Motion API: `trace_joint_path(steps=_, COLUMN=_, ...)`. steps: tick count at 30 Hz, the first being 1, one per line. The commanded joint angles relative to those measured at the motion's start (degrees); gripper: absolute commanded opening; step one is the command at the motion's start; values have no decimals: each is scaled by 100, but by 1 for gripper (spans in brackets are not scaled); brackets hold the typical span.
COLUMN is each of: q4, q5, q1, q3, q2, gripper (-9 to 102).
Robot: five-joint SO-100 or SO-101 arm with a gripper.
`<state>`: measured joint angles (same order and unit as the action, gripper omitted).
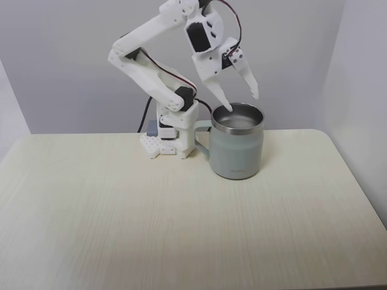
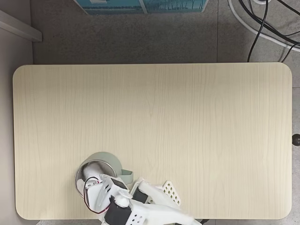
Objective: Grasp a dressing and put it in the cup.
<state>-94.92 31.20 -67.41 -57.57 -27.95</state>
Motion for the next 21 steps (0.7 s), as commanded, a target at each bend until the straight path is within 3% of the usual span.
trace_joint_path(steps=1, q4=53, q5=-88, q1=-53, q3=44, q2=114, gripper=20)
trace_joint_path(steps=21, q4=88, q5=-185, q1=-35, q3=141, q2=325, gripper=19)
